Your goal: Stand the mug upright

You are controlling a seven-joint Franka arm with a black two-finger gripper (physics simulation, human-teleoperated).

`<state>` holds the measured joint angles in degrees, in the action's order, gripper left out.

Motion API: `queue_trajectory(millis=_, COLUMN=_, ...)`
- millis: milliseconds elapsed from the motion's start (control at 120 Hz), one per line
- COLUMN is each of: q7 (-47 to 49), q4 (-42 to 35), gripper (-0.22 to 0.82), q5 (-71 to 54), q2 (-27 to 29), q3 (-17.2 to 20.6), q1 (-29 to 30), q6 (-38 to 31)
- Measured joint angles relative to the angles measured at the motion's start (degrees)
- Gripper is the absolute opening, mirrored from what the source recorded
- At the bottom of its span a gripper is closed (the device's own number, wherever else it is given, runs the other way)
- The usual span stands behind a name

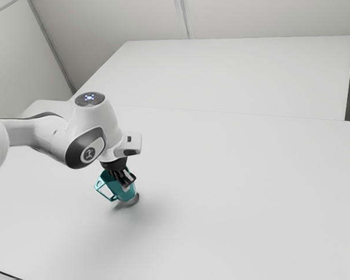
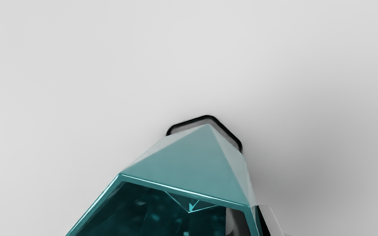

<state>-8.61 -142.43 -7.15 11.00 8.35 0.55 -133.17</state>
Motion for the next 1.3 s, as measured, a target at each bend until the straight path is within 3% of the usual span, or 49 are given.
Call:
queue_trajectory(millis=333, q7=3.13, q4=-0.07, gripper=-0.13, q5=0.08, q2=-2.58, q3=0.00, q1=-0.01, q6=-1.30)
queue_trajectory(millis=567, q7=4.28, q4=-0.04, gripper=0.30, q5=0.55, q2=-1.64, q3=0.00, q1=-0.03, q6=-1.87)
queue_trajectory(millis=792, q7=4.92, q4=0.44, gripper=0.49, q5=0.99, q2=2.74, q3=0.14, q1=-0.16, q6=-1.29)
queue_trajectory(millis=1300, q7=7.05, q4=21.32, gripper=0.58, q5=6.61, q2=1.10, q3=0.54, q1=1.49, q6=21.48)
